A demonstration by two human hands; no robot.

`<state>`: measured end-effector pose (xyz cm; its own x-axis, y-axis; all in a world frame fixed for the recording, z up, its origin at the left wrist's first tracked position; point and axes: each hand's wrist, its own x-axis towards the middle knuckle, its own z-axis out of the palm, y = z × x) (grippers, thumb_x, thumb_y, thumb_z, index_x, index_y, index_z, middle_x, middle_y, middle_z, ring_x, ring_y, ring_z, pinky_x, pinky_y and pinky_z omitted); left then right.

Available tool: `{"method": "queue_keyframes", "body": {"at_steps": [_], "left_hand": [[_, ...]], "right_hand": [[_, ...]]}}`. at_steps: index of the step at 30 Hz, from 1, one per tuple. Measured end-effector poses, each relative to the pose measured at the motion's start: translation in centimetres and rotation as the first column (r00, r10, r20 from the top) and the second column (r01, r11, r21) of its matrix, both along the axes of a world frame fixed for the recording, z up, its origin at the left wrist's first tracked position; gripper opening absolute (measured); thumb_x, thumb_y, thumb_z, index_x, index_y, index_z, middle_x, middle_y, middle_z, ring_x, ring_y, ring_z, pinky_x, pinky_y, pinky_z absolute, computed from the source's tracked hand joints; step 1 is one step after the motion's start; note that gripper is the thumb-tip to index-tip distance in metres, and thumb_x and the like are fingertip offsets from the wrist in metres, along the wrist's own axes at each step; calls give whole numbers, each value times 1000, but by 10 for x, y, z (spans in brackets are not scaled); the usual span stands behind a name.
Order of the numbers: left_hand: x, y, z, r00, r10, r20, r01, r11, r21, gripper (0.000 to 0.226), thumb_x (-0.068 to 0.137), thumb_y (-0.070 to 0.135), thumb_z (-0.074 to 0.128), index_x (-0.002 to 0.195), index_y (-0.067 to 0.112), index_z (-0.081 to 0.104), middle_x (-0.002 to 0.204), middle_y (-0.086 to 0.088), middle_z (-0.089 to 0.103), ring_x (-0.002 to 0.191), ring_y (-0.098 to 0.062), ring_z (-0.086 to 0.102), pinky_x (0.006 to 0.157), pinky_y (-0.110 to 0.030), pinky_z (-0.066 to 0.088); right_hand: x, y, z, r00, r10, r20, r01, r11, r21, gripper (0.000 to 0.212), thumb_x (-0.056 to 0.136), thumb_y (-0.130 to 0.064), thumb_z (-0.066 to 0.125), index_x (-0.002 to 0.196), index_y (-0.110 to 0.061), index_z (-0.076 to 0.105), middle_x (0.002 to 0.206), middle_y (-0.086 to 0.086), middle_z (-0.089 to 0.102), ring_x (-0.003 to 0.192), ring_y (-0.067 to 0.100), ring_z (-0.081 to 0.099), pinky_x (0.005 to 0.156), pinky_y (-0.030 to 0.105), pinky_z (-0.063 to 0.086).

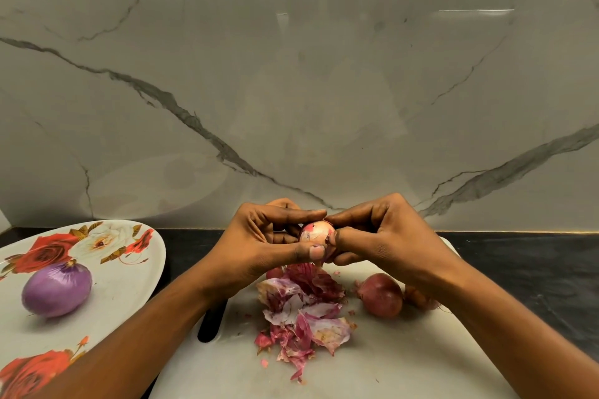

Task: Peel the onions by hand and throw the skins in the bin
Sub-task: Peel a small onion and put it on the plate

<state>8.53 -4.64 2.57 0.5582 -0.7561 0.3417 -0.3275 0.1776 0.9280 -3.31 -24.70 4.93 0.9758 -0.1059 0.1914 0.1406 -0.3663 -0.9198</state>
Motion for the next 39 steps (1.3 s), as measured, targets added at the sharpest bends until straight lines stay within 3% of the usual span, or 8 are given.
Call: {"method": "queue_keyframes", "body": {"at_steps": [7,12,15,17,20,24,31,39], "left_hand": [[2,1,0,1000,1,-22,0,1000,19,46,75,6,86,121,13,79,114,-11,72,112,-35,72,93,-41,63],[2,0,4,997,60,-57,-61,998,-14,45,72,10,86,117,14,80,111,-9,76,106,-31,74,84,-33,63],[3,1,4,993,95,-72,-97,995,-20,48,71,11,86,118,13,78,112,-6,78,108,-30,75,84,-32,63],[3,0,3,992,116,-53,-117,993,-15,49,71,12,86,119,12,76,113,-5,78,108,-30,75,85,-35,64],[2,0,3,988,148,-35,-149,989,-3,51,69,16,87,119,14,76,114,-4,79,107,-29,76,86,-39,65],[2,0,5,976,213,-44,-214,977,-19,53,63,20,89,115,17,77,108,-5,80,100,-27,78,83,-38,65],[1,-3,5,957,286,43,-286,958,-7,51,61,23,92,109,18,76,103,2,80,94,-21,78,74,-30,65],[0,-3,4,965,261,13,-261,965,-10,53,59,24,92,109,16,77,104,-2,80,97,-25,78,76,-31,65]], "right_hand": [[2,0,-1,1000,-4,6,4,1000,-26,22,93,-9,74,114,-12,81,99,4,82,90,23,80,82,42,66],[1,1,2,1000,-20,15,19,995,99,34,99,4,57,104,-21,80,93,8,82,87,27,81,81,35,66],[2,1,3,999,14,34,-19,988,152,17,98,-10,68,107,-19,79,95,9,82,89,26,81,80,32,66],[2,0,0,999,35,31,-39,993,114,32,86,-26,78,116,-15,78,101,4,82,93,22,80,80,31,65],[2,0,-2,999,5,41,-6,999,38,47,81,-28,82,124,-13,76,104,0,82,94,18,80,80,30,65],[2,-1,-2,991,-58,122,51,997,58,36,82,-27,80,116,-15,79,98,-2,82,90,17,80,77,29,65],[-1,5,-8,951,-111,290,177,961,-211,25,85,-29,82,110,-25,82,92,-12,81,83,9,77,73,32,66],[2,3,-9,928,-146,342,224,954,-200,17,87,-29,80,101,-20,84,83,-8,80,75,11,77,68,37,66]]}}
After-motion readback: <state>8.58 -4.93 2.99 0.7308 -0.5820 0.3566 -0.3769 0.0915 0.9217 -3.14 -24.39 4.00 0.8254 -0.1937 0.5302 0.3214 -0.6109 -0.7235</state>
